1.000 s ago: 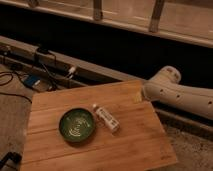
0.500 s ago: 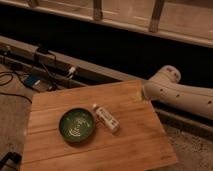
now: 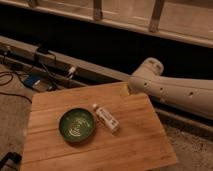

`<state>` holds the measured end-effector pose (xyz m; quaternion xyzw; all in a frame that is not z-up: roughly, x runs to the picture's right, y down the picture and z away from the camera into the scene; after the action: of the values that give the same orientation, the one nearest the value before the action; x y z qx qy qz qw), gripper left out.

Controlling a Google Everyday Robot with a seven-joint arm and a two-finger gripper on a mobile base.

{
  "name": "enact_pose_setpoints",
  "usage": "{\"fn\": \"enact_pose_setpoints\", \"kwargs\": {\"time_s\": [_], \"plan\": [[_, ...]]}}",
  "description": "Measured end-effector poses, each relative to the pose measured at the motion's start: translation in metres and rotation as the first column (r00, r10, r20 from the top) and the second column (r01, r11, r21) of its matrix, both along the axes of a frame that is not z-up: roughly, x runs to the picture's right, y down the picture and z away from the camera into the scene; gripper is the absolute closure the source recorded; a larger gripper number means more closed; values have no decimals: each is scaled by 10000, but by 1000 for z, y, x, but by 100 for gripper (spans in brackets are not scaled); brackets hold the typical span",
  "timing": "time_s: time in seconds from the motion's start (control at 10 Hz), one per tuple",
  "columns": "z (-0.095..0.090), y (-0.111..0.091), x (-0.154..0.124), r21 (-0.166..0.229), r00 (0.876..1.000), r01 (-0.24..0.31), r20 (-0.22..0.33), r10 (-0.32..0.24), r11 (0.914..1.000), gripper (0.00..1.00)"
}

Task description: Place the bottle in the ceramic bowl

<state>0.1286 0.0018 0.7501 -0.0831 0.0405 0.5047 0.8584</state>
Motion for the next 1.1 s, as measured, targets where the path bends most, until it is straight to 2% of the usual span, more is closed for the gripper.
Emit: {"fn": "enact_pose_setpoints", "kwargs": {"time_s": [0.2,0.5,0.8,1.1], "plan": [[-5,9,-26,-72,9959,746,517,-741,9972,20],[-14,48,-57,-349,9795,1674,1199,-1621,9853,20],[-23,81,-74,-608,9693,1945,1647,-1823,9790,20],[-23,84,-77,-654,9690,1941,1686,-1809,9788,20]]}}
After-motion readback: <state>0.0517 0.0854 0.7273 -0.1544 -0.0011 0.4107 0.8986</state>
